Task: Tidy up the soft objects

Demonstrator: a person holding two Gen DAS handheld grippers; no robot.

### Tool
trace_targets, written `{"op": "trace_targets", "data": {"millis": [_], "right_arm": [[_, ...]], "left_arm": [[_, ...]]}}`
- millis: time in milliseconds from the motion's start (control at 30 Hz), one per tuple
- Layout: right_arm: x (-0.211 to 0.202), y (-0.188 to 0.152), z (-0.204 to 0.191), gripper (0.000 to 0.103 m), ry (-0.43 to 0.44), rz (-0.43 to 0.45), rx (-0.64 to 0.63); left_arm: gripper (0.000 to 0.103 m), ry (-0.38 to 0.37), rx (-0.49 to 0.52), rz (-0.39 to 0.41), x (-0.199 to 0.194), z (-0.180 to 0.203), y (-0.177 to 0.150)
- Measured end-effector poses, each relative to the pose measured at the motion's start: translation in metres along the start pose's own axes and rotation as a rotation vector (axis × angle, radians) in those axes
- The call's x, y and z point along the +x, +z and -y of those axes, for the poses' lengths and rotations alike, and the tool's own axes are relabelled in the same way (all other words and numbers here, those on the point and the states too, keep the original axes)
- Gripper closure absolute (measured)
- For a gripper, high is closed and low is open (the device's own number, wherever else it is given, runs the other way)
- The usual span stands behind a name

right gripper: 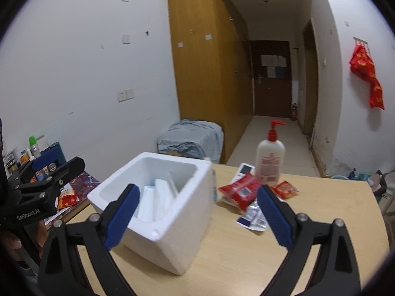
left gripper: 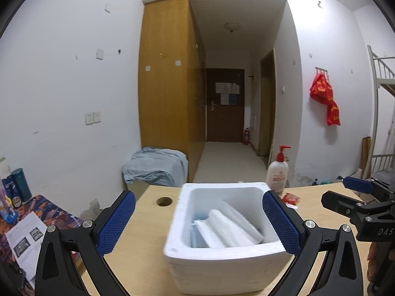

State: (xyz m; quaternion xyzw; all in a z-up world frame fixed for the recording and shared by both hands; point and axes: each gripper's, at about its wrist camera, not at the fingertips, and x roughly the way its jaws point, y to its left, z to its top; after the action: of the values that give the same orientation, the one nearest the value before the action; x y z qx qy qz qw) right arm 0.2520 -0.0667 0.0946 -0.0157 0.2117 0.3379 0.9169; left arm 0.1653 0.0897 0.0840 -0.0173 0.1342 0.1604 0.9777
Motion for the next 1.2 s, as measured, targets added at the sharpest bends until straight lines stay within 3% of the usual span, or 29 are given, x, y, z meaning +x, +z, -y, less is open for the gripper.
{"op": "trace_targets", "data": {"millis": [467, 1200], "right_arm": [[-0.039, -0.020, 0.049, 0.000, -0.139, 0.007, 0.051], [-0.069, -0.060, 0.063, 0.000, -0.158, -0.023, 0.093]], "left_arm": [[0.000, -0.145, 0.053, -0.020, 0.010, 0.059, 0.000], [0.000, -0.211, 0.080, -0.097, -0.007, 0.085, -0.040]]}}
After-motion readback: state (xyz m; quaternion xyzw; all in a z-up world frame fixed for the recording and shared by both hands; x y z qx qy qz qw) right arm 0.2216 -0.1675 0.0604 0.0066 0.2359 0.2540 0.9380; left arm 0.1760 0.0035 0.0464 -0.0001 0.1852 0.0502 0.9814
